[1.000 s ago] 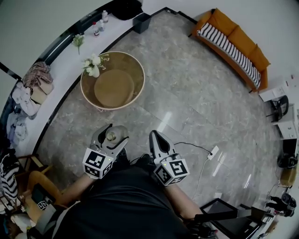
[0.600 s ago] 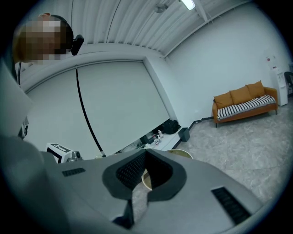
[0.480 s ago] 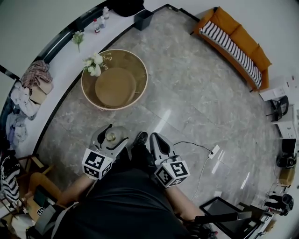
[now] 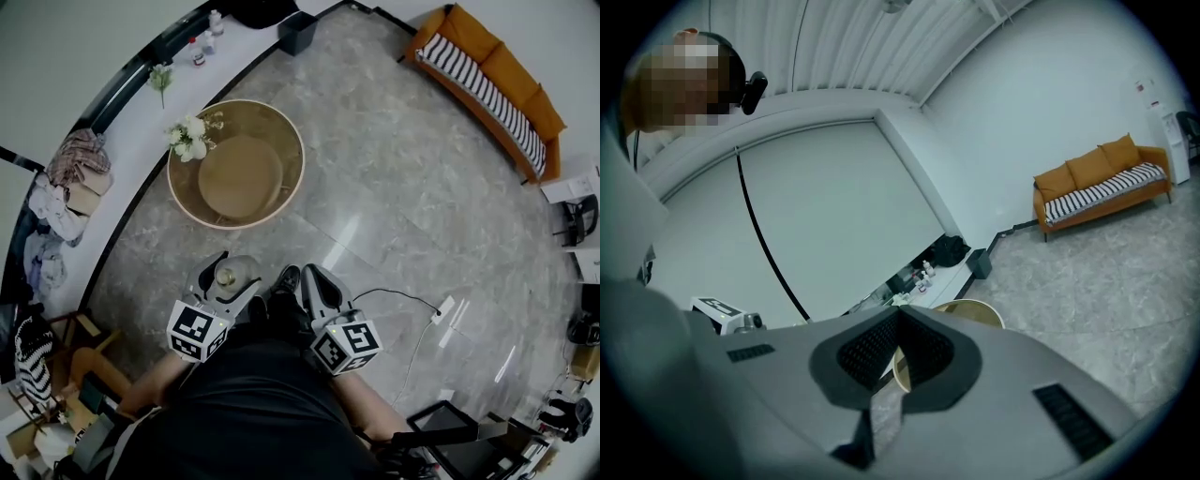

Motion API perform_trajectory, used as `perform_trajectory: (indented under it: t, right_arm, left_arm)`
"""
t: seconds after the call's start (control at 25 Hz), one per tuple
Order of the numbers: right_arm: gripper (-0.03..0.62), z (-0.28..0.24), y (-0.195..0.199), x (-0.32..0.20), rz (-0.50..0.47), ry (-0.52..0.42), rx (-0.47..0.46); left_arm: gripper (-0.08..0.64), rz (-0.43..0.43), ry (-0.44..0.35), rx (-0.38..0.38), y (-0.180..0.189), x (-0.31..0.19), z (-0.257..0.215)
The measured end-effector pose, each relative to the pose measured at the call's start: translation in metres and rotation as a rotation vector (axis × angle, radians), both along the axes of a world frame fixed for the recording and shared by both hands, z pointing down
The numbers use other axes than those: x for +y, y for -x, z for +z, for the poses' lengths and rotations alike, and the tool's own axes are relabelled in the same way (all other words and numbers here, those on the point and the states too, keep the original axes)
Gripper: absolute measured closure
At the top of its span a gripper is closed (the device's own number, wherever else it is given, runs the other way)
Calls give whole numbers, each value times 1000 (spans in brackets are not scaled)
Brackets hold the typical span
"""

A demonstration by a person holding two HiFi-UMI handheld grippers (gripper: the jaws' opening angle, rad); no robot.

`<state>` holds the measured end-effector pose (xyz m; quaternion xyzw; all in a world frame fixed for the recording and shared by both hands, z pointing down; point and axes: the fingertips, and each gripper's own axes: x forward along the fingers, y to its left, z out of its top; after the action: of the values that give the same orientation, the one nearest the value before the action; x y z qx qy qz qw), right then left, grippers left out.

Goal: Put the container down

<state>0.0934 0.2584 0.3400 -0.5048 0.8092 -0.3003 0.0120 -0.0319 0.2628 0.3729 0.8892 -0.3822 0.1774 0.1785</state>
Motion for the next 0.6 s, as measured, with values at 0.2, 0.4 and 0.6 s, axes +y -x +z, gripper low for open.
perform_trajectory:
  t: [0.2, 0.4, 0.6]
  right_arm:
    - [586, 2, -14, -38, -32, 1, -15]
    - [586, 1, -26, -72, -62, -2, -54]
    - [586, -7, -25, -100, -113, -17, -96]
  left_arm:
    - [221, -29, 6, -13, -16, -34, 0]
    - [221, -73, 24, -22, -30, -61, 0]
    - [221, -146, 31, -32, -26, -80, -11]
